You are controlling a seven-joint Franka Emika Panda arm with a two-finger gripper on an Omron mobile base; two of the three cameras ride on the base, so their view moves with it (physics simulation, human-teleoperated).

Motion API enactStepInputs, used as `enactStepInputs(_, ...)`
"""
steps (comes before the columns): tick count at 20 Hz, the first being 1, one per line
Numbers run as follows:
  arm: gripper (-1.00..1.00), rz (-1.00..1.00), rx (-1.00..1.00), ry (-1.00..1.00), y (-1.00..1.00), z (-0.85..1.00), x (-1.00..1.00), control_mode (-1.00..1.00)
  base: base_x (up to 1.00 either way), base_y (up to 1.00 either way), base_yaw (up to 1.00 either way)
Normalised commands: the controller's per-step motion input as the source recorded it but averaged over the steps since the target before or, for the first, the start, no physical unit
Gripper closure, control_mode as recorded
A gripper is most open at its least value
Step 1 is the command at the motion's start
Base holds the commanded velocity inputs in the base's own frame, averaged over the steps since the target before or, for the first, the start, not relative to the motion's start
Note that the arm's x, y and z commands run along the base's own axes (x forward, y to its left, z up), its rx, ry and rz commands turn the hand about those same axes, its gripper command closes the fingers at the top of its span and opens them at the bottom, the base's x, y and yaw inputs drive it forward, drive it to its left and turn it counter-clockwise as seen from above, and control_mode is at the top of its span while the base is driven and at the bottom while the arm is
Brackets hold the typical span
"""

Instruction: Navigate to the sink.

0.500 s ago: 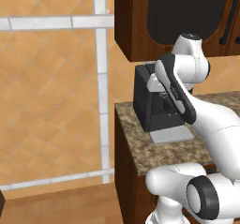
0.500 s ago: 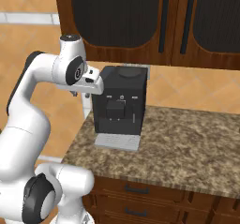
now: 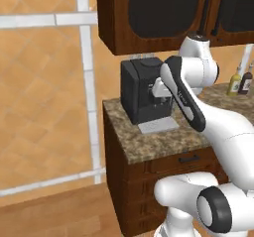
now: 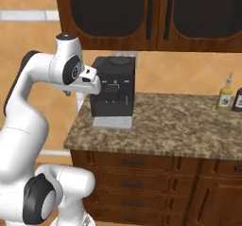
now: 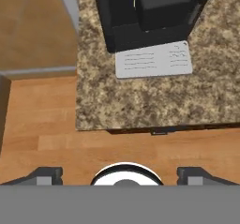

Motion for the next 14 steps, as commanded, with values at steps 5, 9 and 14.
enactStepInputs(5, -1.0, 0.0, 0.0, 0.0, 0.0, 0.0, 0.0, 1.0, -0.12, 0.01, -0.75)
enactStepInputs(9, -1.0, 0.0, 0.0, 0.0, 0.0, 0.0, 0.0, 1.0, 0.0, 0.07, -1.0)
enactStepInputs(14, -1.0, 0.0, 0.0, 0.0, 0.0, 0.0, 0.0, 1.0, 0.0, 0.07, -1.0)
